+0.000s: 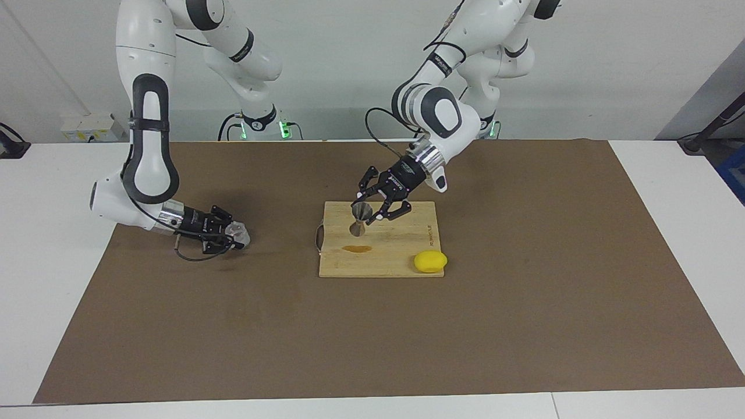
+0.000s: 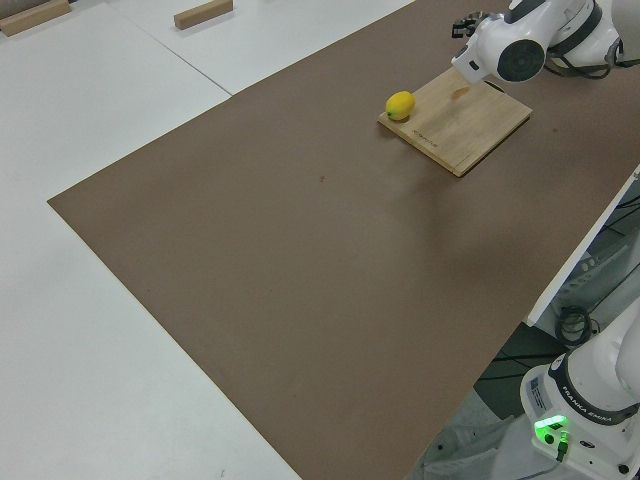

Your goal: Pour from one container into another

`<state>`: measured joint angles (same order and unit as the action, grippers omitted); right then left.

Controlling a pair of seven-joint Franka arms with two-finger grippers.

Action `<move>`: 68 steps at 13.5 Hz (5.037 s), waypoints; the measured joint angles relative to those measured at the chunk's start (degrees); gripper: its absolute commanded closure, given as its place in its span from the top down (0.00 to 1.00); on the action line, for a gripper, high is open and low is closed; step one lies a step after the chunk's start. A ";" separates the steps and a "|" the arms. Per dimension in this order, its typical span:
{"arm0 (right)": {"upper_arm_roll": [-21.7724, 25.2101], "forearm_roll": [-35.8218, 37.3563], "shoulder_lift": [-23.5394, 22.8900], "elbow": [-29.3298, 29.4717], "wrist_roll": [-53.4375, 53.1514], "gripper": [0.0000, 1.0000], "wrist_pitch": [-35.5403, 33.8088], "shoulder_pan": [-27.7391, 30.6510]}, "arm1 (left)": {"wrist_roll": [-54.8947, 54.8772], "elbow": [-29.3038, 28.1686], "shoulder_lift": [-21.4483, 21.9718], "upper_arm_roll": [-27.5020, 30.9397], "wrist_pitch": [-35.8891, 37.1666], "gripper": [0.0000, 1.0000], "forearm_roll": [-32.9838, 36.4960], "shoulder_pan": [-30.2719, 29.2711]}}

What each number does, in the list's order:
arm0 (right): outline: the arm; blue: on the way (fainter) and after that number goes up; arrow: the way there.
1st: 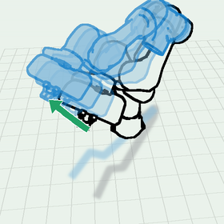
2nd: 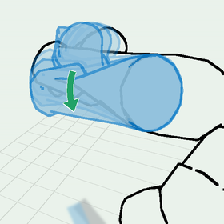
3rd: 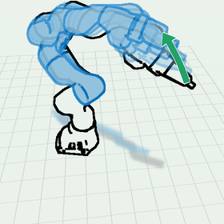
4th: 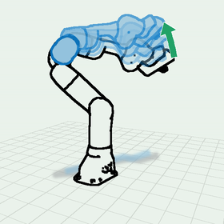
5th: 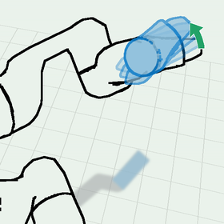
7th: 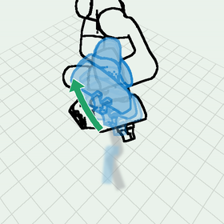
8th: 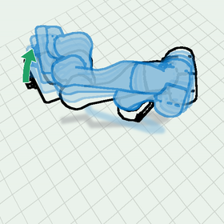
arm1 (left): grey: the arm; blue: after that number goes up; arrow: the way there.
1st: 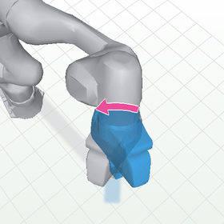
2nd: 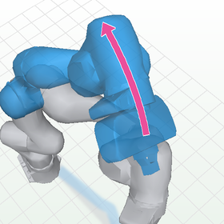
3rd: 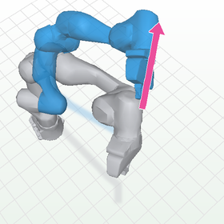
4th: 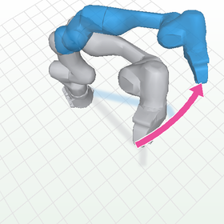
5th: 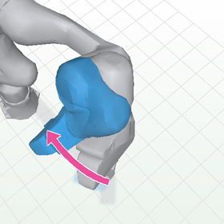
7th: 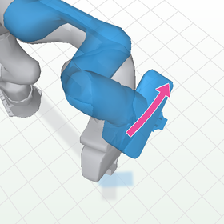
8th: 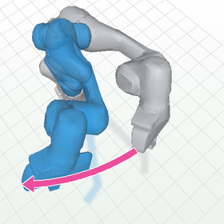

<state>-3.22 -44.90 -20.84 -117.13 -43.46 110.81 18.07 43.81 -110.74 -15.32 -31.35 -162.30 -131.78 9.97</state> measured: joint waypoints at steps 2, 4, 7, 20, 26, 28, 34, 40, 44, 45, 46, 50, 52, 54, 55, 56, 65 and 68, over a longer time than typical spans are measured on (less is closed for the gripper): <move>0.02 0.00 0.34 0.26 0.00 0.00 -0.31 0.35 | -1.27 2.84 -3.77 5.81 0.05 0.00 0.90 5.85; 0.03 -0.02 1.51 0.55 -0.28 0.00 -0.31 0.31 | -2.47 4.03 -5.99 7.15 0.35 0.00 3.72 7.08; -0.09 -0.02 4.29 0.71 -3.45 0.00 -0.31 -0.48 | -5.79 4.25 -6.93 7.91 1.55 0.00 4.76 7.14; -0.21 -0.02 10.78 0.73 -15.97 0.00 2.59 -8.47 | -8.45 1.72 -7.10 8.31 4.34 1.00 4.76 10.12; -0.25 -0.02 10.99 3.66 -24.17 0.00 6.79 -11.27 | -9.49 -0.03 -7.03 8.70 4.90 1.00 4.77 9.91; -0.26 -0.02 10.95 4.51 -26.55 0.00 7.28 -12.59 | -9.74 -0.01 -6.61 8.75 4.99 1.00 4.91 9.85; -0.29 -0.02 9.64 6.30 -32.98 0.00 11.92 -18.02 | -9.79 -5.42 2.11 8.89 4.76 1.00 5.54 8.24; -0.31 -0.02 8.48 8.12 -39.69 0.00 16.85 -23.47 | -9.69 -6.35 6.28 8.95 4.62 1.00 18.45 -1.08; -0.29 0.01 7.69 8.30 -40.87 0.00 19.43 -27.74 | -9.37 -5.12 6.25 9.06 8.91 1.00 41.86 -8.66; -0.29 0.09 7.62 8.32 -40.87 0.00 19.54 -28.37 | -9.23 -4.81 6.25 9.11 10.91 1.00 48.34 -10.72; -0.28 0.74 7.60 8.34 -40.87 0.00 19.56 -28.82 | -9.18 -4.43 6.24 9.20 13.50 1.00 54.54 -13.08; -0.29 5.86 7.59 8.38 -40.87 0.00 19.57 -30.60 | -9.31 -2.19 6.08 9.44 21.95 1.00 80.64 -21.97; -0.29 7.84 7.58 8.38 -40.87 0.00 19.56 -31.02 | -9.34 0.00 5.63 9.49 25.25 1.00 91.47 -23.85; -0.29 8.93 7.53 8.38 -40.87 0.00 19.51 -31.41 | -9.47 3.30 4.92 9.59 30.55 1.00 102.73 -25.92; -0.29 9.74 7.52 8.38 -40.87 0.00 19.51 -31.75 | -9.68 5.32 4.48 9.66 34.12 1.00 108.19 -27.04; -0.29 11.24 7.52 8.38 -40.87 0.00 19.51 -32.09 | -10.29 7.18 4.16 9.71 38.16 1.00 113.07 -28.01; -0.28 27.75 7.51 8.49 -41.51 0.00 19.35 -36.09 | -34.27 12.54 14.50 9.63 61.10 1.00 129.39 -34.15; -0.27 30.94 7.51 8.60 -41.59 0.00 19.27 -36.54 | -41.13 16.04 17.21 9.20 70.75 1.00 133.90 -33.04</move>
<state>-3.49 -13.96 -13.33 -108.53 -85.05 130.08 -18.48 2.68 -94.70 1.89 -22.15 -91.55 2.11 -23.06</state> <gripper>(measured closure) 0.489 0.000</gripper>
